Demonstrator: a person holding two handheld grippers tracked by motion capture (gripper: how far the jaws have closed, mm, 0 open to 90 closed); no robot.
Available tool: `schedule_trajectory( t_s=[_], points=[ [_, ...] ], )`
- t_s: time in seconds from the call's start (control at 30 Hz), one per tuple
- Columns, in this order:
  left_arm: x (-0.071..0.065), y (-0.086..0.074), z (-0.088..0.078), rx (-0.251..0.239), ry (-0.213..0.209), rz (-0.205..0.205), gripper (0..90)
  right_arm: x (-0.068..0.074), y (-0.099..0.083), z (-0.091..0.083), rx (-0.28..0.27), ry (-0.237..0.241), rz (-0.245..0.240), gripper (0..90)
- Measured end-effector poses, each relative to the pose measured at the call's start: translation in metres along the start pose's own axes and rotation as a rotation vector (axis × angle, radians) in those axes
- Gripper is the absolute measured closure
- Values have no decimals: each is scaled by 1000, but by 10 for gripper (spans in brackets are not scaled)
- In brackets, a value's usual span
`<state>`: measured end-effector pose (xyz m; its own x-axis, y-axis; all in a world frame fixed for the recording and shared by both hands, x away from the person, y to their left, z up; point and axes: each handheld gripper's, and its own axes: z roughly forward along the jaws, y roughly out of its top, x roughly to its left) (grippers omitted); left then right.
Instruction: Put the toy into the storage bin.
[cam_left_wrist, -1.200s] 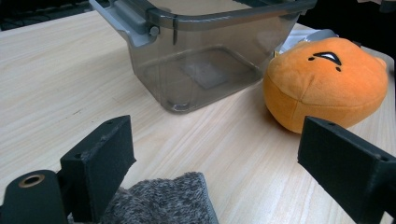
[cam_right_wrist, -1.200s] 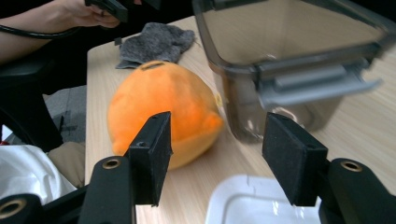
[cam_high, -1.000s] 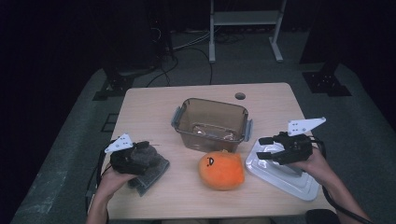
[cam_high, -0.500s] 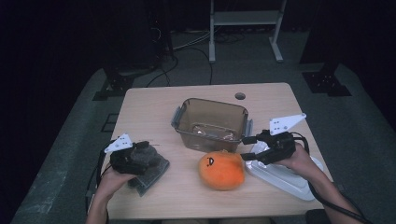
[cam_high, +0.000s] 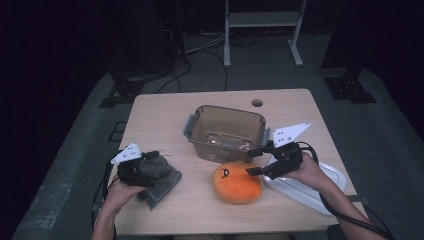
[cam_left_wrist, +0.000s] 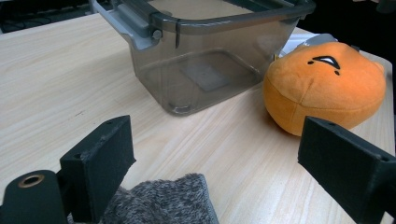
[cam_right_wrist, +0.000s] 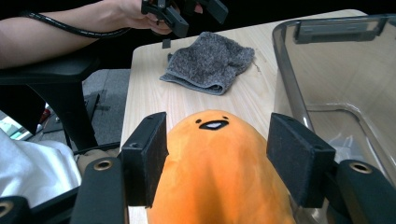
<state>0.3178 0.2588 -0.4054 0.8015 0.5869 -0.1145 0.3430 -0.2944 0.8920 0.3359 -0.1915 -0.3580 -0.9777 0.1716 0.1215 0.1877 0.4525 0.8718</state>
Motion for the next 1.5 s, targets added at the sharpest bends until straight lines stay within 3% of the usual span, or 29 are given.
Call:
schedule_trajectory(
  t_s=[0.57,1.13,1.5],
  points=[
    [0,0,-1,1,2,6,100,0,5,33,53,44,-26,398],
    [0,0,0,4,-1,6,100,-4,-2,51,101,-18,-39,534],
    [0,0,0,6,-3,7,100,-4,-8,59,120,-61,-37,562]
  ],
)
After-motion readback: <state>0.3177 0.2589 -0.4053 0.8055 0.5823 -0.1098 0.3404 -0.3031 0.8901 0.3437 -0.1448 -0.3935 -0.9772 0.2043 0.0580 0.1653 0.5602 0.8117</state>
